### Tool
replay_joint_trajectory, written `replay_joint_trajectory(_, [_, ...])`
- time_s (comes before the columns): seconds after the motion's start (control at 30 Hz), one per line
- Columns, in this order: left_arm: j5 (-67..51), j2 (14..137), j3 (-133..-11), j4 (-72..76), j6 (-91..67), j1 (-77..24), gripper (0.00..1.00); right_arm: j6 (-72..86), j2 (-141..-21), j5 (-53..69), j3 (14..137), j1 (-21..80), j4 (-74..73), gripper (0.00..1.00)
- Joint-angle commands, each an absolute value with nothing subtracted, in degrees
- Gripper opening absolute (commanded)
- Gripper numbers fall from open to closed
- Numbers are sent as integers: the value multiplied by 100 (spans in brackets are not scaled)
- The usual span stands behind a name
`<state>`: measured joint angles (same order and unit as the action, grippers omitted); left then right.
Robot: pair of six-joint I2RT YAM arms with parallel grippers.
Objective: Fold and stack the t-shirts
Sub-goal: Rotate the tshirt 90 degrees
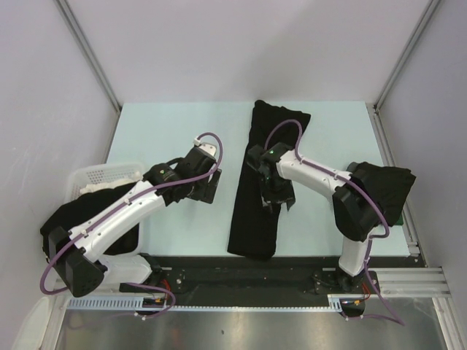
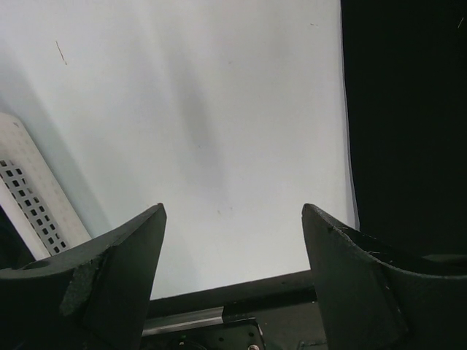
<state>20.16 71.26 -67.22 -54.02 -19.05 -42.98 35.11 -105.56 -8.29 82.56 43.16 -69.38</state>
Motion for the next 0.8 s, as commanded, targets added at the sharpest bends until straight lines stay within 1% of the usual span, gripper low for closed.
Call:
replay_joint_trajectory(0.0, [2048,7093,-6785,-5458,-1986,-4271,81,2866,-10818,-1809,9481,4307,-6899,58])
replay_joint_trajectory(0.07, [2048,7084,-6776,-5467,-2039,-4263,81,2472,-11134,-2161,10112,4245,-6716,58])
replay_joint_trajectory(0.17, [2057,7075,-6724,-5484,-2126,-4263,81,2058,-11521,-2363,10738,3938,-6452,58])
replay_joint_trajectory(0.2, [2074,7075,-6715,-5510,-2153,-4263,81,1944,-11601,-2408,11167,3720,-6382,58])
replay_joint_trajectory(0.4, [2092,7022,-6636,-5634,-2355,-4263,81,1241,-12408,-2339,12495,3033,-5880,56])
replay_joint_trajectory(0.57, [2162,6961,-6592,-5809,-2522,-4263,81,695,-13007,-2496,13034,2962,-5477,55])
replay_joint_trajectory(0.77, [2153,7014,-6636,-6012,-2716,-4263,82,369,-13526,-2233,13377,2953,-4940,56])
